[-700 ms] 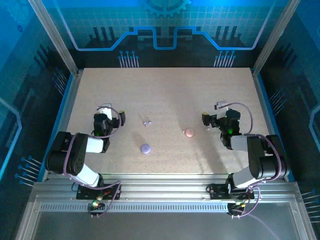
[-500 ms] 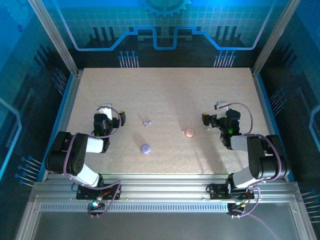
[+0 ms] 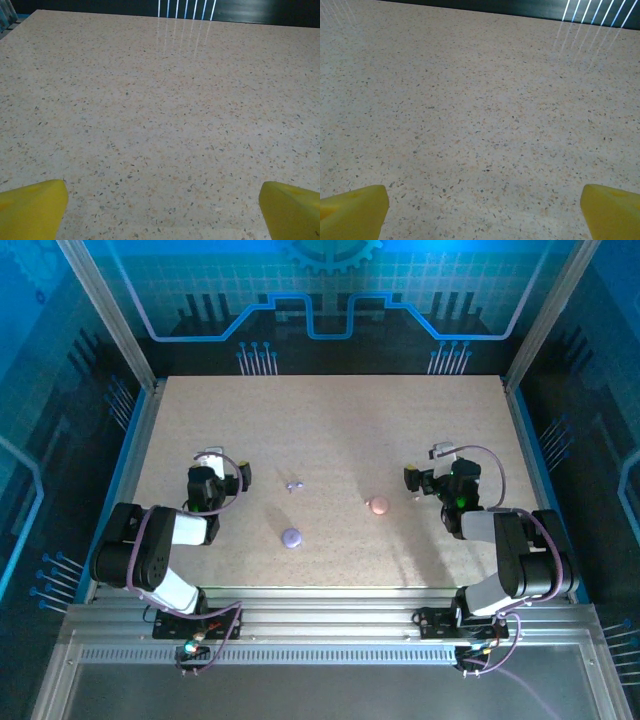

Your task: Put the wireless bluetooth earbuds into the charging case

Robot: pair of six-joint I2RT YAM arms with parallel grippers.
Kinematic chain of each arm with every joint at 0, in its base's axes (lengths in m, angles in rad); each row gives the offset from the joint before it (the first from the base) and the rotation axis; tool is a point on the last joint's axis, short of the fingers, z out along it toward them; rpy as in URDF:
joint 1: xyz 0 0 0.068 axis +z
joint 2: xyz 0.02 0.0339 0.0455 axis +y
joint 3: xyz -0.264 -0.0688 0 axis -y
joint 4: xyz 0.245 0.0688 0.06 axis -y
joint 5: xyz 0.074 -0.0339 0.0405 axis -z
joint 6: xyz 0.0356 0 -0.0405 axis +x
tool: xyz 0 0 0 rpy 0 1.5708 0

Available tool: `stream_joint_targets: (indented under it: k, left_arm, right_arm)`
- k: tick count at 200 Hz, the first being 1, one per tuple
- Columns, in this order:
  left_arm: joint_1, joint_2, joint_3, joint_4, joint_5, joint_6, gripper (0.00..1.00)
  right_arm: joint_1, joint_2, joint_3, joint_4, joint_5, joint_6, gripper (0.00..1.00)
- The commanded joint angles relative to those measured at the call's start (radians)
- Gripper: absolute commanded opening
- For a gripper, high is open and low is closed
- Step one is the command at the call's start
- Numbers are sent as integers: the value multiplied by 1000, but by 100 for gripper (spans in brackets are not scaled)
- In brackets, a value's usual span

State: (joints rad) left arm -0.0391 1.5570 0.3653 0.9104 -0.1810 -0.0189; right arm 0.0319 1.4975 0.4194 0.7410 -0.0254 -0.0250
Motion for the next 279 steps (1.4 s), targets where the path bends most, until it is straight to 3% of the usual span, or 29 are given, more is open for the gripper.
stream_joint_targets:
  k: [1,65,90,116,146,168,217,260,279]
  left_arm:
    - [10,-11,19,-1,23,19,99]
    - [12,-11,19,-2,23,19,99]
    - [10,-12,9,19,-35,4,99]
    - [8,-55,14,-22,-54,0,99]
    - [-2,-207,100,-323,-90,-20,97]
    - [-3,-335,201,-610,-93,-109,94]
    - [-14,-463,436,-1207,-4,-379,88]
    - [-18,-486,423,-1348,107,-551,85]
    - [-18,-466,408,-1372,146,-594,84]
  right_arm:
    - [7,9,19,1,13,12,100]
    - [7,9,19,1,12,12,100]
    - [8,6,17,3,12,11,100]
    - [16,-61,106,-219,2,0,100]
    - [22,-134,210,-477,-11,57,100]
    - [42,-186,318,-741,-11,102,100]
    - [238,-248,595,-1261,69,153,100]
    - [484,-213,741,-1483,51,226,89]
    - [596,-165,802,-1549,104,279,84]
